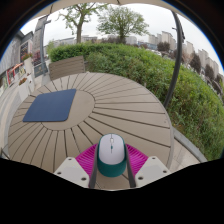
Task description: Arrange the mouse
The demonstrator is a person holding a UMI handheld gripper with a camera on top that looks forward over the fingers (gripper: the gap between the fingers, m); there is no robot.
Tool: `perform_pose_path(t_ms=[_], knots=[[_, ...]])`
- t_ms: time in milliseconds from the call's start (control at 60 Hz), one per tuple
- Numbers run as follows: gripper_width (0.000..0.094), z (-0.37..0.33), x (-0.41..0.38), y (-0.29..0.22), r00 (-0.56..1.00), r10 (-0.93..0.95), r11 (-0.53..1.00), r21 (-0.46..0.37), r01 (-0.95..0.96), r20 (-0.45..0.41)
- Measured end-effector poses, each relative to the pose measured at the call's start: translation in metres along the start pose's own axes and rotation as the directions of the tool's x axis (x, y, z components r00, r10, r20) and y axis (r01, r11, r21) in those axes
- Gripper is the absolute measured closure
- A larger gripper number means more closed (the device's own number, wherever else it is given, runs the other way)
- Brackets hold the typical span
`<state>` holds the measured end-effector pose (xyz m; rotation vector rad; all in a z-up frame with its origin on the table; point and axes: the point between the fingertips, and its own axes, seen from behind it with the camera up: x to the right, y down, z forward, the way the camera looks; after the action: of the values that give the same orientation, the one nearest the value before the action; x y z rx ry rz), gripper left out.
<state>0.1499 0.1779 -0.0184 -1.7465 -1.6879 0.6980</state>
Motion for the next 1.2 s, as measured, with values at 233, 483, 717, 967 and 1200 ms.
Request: perform_pose_path(t_ms=[233,483,717,967,1200], knots=[[0.0513,-0.016,-0.027,-0.076,1.000,-0.020,0.999,0.050,0.019,0.009],[0.0513,0.021,-0.175,-0.196,0.985,0.031,0.989,0.134,-0.054,0.167],[0.0473,0.112,-0.271,-0.149,0.988,0.001,1.000,-0.007,0.000,0.154],[0.0098,0.079,-0.267,-0.134,0.999,0.031,0.999,-0.039,-0.029,0.045],[0.0088,-0.096,-0.260,-0.077,0.999,0.026,0.974,-0.225,-0.016,0.043]])
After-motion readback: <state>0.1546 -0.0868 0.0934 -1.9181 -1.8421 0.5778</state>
